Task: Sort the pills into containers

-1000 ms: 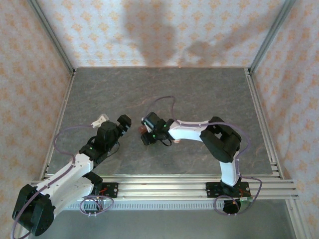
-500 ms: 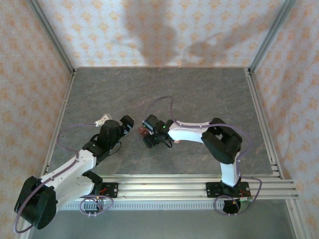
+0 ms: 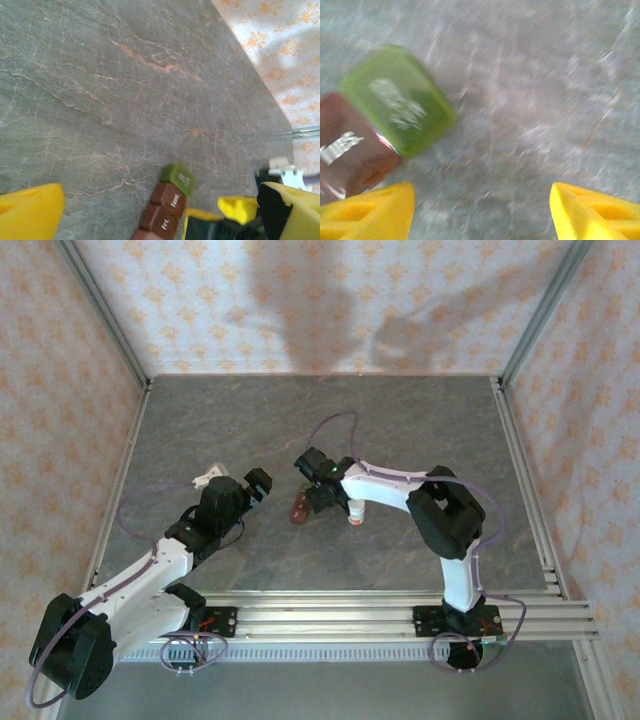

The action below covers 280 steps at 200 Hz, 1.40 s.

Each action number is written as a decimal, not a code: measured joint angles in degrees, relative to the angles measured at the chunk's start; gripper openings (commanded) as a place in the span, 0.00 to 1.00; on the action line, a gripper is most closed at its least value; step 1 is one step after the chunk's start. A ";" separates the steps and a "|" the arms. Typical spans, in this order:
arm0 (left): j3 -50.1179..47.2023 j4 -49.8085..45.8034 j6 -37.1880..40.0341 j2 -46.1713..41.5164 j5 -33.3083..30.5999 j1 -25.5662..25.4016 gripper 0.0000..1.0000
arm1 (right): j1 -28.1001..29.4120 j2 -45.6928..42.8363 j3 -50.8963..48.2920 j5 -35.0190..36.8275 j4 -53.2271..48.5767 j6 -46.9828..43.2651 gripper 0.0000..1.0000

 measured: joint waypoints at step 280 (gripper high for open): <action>1.46 -4.22 4.39 -0.04 1.38 0.37 1.00 | 0.92 -3.87 -2.14 -16.04 3.76 15.76 0.77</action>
